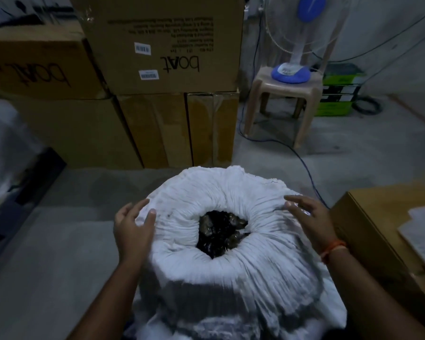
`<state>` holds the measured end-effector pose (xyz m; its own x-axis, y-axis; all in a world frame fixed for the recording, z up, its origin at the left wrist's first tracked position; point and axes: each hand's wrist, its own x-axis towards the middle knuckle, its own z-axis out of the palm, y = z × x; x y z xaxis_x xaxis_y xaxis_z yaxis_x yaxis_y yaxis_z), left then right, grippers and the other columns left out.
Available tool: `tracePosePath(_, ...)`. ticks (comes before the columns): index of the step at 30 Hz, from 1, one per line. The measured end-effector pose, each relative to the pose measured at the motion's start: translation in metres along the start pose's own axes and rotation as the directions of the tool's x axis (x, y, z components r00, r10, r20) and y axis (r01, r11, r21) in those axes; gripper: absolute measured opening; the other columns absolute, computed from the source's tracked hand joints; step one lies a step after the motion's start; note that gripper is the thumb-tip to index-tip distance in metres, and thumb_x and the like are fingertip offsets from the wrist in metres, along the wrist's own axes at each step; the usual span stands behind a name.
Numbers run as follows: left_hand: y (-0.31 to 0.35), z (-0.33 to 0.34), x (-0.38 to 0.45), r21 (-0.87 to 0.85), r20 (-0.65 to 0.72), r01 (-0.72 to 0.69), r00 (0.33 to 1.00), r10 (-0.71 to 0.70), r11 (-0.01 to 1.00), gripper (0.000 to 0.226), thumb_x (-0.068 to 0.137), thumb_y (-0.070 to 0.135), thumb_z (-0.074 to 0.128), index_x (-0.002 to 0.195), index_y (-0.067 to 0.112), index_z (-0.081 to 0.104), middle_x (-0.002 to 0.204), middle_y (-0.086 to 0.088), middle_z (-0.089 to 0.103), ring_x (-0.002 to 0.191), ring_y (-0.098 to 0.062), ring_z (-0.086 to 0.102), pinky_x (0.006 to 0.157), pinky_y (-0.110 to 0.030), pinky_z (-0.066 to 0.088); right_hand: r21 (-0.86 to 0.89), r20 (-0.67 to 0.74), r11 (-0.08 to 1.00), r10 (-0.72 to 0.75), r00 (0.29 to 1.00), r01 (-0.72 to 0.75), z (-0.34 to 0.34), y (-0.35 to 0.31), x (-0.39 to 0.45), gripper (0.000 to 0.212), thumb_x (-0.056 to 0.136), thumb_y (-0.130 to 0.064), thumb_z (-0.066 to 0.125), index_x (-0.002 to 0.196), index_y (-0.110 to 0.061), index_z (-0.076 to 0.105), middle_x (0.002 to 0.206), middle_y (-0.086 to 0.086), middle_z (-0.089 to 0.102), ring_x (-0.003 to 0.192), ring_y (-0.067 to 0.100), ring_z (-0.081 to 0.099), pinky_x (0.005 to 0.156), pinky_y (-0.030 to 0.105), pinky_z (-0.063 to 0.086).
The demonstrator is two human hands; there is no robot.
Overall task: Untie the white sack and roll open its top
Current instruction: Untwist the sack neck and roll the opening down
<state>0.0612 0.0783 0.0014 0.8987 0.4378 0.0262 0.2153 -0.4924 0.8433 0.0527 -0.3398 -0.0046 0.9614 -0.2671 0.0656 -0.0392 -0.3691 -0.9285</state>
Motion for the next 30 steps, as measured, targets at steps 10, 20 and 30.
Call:
tracePosePath(10,-0.031,-0.04,-0.118,-0.344,0.019,0.124,0.992,-0.126,0.931,0.025,0.096,0.025,0.079,0.12,0.03,0.076,0.134,-0.012,0.068,0.114,-0.023,0.067,0.093,-0.034,0.058,0.06,-0.083,0.997,0.049,0.995,-0.044,-0.011,-0.013,-0.121,0.016,0.088,-0.026,0.081,0.104,-0.022,0.081,0.11,-0.005,0.077,0.112,0.003,0.068,0.108,0.051,0.052)
tracePosePath(20,-0.035,-0.035,-0.182,-0.448,0.314,0.37,0.917,-0.245,0.813,0.035,0.1,0.017,0.074,0.135,0.023,0.069,0.146,-0.002,0.062,0.134,-0.02,0.057,0.108,-0.035,0.05,0.2,-0.066,0.917,0.364,0.929,-0.345,0.012,0.0,-0.206,0.044,0.066,-0.065,0.087,0.101,-0.038,0.082,0.143,0.018,0.06,0.122,0.025,0.064,0.103,0.045,0.055)
tracePosePath(30,-0.018,-0.035,-0.194,-0.665,0.476,0.539,0.839,-0.263,0.516,0.037,0.102,0.016,0.069,0.138,0.025,0.068,0.092,0.008,0.073,0.066,-0.005,0.068,0.084,-0.039,0.059,0.49,-0.033,0.824,0.345,0.938,-0.285,0.02,-0.026,-0.214,0.033,0.086,-0.009,0.082,0.119,-0.009,0.077,0.121,0.005,0.077,0.12,0.018,0.069,0.103,0.036,0.054)
